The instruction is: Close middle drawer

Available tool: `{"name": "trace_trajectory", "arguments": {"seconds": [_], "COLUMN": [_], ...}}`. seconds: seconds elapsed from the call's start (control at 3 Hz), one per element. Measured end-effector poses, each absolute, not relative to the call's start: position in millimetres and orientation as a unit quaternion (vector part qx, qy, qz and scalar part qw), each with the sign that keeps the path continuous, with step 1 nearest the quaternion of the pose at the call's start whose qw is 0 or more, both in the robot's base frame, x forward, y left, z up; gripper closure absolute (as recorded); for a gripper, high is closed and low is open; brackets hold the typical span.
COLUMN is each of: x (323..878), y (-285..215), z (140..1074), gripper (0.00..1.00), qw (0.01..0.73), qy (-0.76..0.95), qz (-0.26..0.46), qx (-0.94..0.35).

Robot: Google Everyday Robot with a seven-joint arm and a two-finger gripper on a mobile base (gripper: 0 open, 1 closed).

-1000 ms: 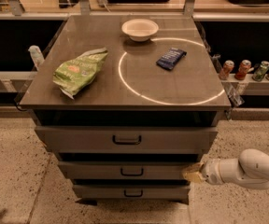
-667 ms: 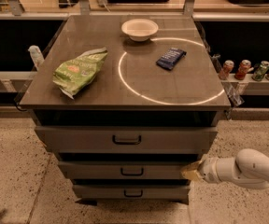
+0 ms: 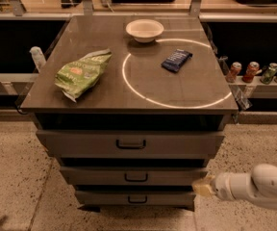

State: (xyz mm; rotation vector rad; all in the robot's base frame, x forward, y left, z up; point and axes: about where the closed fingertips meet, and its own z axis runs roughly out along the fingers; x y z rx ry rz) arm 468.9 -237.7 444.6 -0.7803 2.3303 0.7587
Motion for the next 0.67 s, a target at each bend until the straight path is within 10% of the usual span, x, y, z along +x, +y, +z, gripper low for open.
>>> {"name": "trace_trajectory", "arguments": {"seconds": [0.67], "x": [385], "y": [-264], "z": [465], "gripper": [0.81], "qw": [0.252], "qy": [0.905], "qz": [0.275], "qx": [-0.206]}}
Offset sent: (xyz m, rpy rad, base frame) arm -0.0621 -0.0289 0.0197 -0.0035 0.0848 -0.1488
